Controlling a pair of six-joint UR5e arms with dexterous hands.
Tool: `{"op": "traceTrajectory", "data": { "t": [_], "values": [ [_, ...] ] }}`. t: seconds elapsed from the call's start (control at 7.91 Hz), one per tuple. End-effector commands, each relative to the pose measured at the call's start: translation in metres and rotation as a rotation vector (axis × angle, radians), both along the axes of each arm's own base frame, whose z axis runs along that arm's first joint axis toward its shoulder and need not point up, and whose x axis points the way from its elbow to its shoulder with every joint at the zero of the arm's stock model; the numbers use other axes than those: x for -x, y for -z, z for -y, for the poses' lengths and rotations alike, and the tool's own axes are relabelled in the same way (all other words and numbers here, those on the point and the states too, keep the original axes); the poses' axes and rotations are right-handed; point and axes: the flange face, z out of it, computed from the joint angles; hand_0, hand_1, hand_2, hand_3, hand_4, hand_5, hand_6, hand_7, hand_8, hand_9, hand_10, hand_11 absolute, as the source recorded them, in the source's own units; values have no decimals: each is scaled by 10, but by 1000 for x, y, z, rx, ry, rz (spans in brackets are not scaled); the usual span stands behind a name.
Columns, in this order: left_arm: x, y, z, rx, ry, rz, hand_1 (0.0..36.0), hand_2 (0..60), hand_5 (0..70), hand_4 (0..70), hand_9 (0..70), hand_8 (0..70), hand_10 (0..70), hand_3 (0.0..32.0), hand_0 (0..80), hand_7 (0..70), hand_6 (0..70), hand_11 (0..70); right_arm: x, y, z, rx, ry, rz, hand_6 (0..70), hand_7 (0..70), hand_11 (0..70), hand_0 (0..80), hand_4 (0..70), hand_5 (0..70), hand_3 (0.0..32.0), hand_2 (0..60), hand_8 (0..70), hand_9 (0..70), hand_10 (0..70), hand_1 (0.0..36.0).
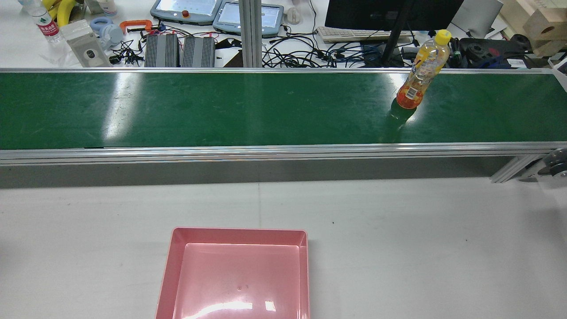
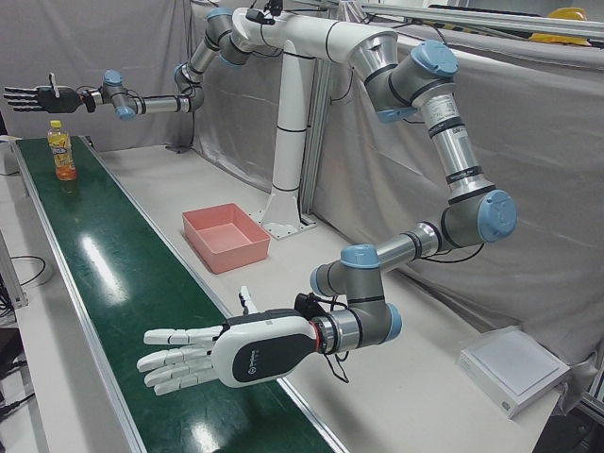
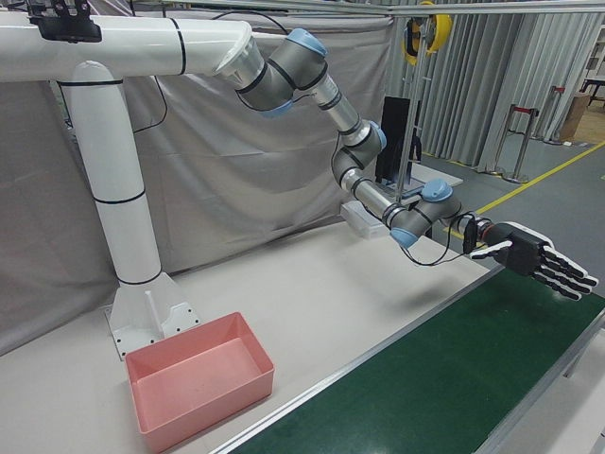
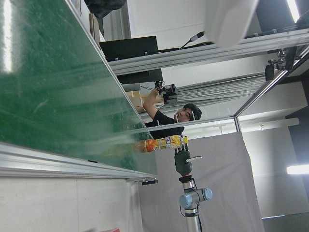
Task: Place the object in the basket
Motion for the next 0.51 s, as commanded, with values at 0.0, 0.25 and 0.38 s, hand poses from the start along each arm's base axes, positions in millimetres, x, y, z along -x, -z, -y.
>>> {"op": "traceTrajectory", "data": {
  "t": [0.0,0.25,0.38],
  "values": [
    [0,0,0,0,1,-1,79,0,73,98,0,4,8,0,800,1,9,37,0,0,0,0,0,0,0,0,0,0,0,0,0,0,0,0,0,0],
    [0,1,0,-2,0,-1,80,0,72,96,0,2,8,0,800,0,8,36,0,0,0,0,0,0,0,0,0,0,0,0,0,0,0,0,0,0],
    [-1,1,0,-2,-2,-1,80,0,72,96,0,2,9,0,800,1,8,37,0,0,0,0,0,0,0,0,0,0,0,0,0,0,0,0,0,0]
  ]
}}
